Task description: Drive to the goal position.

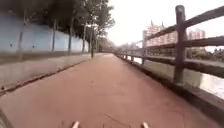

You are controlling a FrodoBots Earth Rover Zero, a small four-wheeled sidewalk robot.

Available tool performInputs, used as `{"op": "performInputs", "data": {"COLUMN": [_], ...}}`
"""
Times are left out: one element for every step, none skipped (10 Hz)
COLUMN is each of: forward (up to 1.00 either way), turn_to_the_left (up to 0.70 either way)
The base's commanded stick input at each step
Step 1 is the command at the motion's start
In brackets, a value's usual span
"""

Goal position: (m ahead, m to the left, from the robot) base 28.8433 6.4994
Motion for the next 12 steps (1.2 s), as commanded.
{"op": "performInputs", "data": {"forward": [0.7,0.7,0.7,0.7,0.7,0.7,0.7,0.7,0.7,0.7,0.7,0.7], "turn_to_the_left": [0.0,0.0,0.0,0.0,0.0,0.0,0.0,0.0,0.0,0.0,0.0,0.0]}}
